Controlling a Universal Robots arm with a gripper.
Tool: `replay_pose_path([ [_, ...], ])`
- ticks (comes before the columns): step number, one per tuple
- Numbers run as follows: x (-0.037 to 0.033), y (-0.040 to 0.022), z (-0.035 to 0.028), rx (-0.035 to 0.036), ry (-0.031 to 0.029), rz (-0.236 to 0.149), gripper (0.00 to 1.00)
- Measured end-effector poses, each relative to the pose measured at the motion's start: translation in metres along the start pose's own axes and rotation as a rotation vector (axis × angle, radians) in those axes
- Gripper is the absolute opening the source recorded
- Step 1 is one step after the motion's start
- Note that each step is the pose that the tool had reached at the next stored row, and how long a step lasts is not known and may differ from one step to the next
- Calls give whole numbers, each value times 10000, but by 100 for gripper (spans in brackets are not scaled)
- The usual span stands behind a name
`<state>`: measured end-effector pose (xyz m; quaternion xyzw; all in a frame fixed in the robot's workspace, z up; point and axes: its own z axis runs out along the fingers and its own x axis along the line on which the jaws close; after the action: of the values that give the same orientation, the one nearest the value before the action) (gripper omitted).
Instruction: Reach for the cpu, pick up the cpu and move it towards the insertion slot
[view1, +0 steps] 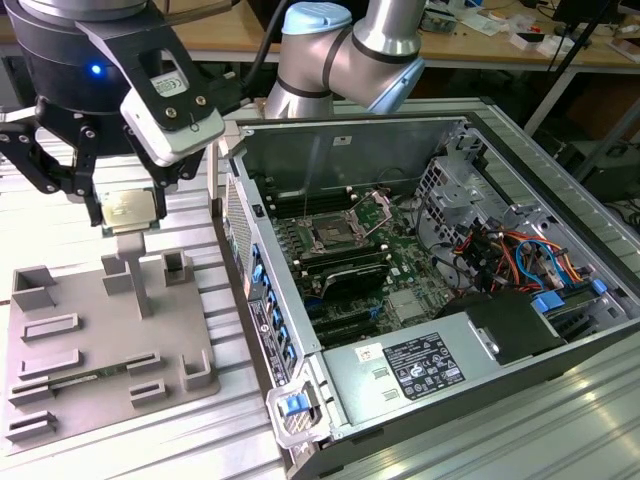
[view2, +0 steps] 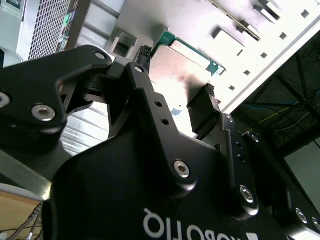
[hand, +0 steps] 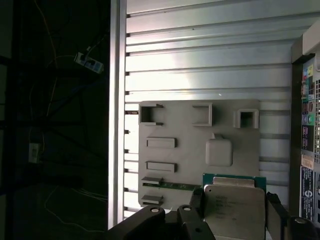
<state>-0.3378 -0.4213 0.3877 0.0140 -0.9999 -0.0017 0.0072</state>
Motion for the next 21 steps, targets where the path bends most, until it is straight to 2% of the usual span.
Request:
replay_pose_path([
  [21, -117, -3, -2, 0, 0, 0, 55],
])
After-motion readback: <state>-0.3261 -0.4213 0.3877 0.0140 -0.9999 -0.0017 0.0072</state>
